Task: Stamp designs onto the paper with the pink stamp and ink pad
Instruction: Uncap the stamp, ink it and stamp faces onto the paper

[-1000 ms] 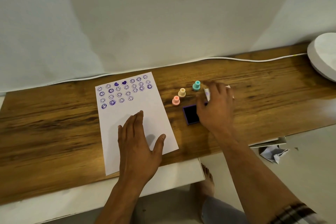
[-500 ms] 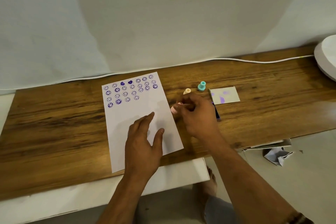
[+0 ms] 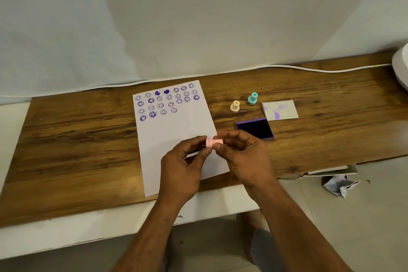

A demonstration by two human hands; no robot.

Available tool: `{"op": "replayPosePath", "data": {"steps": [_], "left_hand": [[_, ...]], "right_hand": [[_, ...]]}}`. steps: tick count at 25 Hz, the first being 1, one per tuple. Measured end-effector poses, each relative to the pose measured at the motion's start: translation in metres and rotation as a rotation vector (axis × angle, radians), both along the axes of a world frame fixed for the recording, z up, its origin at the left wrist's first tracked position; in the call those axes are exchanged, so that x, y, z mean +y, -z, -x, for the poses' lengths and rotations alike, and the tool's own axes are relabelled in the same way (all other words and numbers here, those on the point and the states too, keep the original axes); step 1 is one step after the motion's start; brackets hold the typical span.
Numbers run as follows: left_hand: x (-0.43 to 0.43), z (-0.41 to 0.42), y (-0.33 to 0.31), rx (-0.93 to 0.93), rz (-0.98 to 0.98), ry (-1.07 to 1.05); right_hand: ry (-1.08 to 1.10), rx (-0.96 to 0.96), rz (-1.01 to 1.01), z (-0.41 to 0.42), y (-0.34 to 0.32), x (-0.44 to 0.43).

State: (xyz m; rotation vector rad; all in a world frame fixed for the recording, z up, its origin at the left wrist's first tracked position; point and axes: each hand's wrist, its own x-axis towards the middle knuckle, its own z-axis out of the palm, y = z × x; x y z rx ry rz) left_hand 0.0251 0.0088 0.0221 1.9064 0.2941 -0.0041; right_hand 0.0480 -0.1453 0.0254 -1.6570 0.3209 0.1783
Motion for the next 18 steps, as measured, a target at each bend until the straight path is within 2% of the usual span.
{"op": "replayPosePath", "data": {"steps": [7, 13, 18], "left_hand": [[0.012, -0.007, 0.002, 0.072, 0.146, -0.029], [0.011, -0.008, 0.004, 0.135, 0.309, -0.052], [0.009, -0.009, 0.006, 0.178, 0.47, -0.072]], "right_hand": [[-0.162, 0.01, 0.016, -0.007, -0.004, -0.003], [-0.261, -0.106, 0.236, -0.01, -0.009, -0.004], [-0.291, -0.186, 0.275, -0.01, -0.01, -0.005]]}}
